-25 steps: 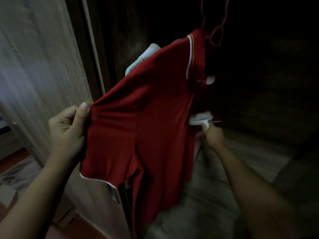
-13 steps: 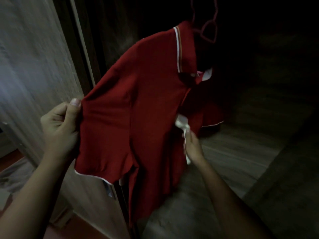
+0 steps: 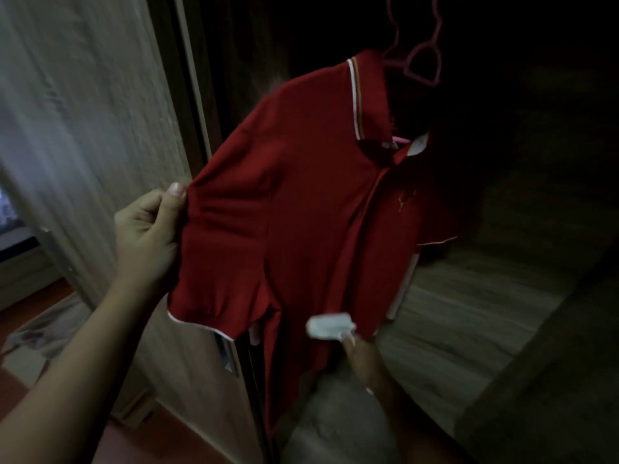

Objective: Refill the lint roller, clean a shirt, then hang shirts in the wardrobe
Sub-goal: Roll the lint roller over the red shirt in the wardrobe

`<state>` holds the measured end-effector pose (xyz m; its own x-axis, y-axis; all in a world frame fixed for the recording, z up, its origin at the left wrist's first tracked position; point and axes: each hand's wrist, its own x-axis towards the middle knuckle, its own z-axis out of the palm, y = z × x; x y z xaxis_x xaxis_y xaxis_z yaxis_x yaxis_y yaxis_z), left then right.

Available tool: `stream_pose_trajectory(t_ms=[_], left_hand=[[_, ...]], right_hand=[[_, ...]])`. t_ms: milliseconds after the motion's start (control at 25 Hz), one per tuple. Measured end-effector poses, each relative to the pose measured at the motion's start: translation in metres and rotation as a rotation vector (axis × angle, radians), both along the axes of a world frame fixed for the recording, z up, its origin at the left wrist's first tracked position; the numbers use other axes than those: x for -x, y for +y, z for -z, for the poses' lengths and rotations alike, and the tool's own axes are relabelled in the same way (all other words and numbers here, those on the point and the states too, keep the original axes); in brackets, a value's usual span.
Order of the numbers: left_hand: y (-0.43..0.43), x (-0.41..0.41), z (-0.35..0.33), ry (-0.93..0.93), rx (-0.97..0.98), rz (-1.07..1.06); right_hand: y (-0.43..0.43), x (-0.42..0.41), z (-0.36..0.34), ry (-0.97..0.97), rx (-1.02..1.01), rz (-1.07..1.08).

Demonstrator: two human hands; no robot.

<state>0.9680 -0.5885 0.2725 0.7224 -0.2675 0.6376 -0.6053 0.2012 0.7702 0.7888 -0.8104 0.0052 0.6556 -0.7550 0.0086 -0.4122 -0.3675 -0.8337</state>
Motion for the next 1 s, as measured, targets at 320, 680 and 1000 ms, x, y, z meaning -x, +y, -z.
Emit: stream_pose_trajectory(t_ms=[320,680,1000], left_hand=[[0.000,0.003,0.001,-0.019,-0.012,-0.017],[0.001,0.000,-0.001,-0.043,-0.011,0.002],[-0.001,-0.002,0.000,-0.015,0.023,0.018]], right_hand=[[-0.073,-0.030,-0.152,-0.356,0.125,0.294],[0.033,-0.022,0.060,0.061,-0.158,0.017],[0.022,-0.031,-0.078,-0.210,0.053,0.033]])
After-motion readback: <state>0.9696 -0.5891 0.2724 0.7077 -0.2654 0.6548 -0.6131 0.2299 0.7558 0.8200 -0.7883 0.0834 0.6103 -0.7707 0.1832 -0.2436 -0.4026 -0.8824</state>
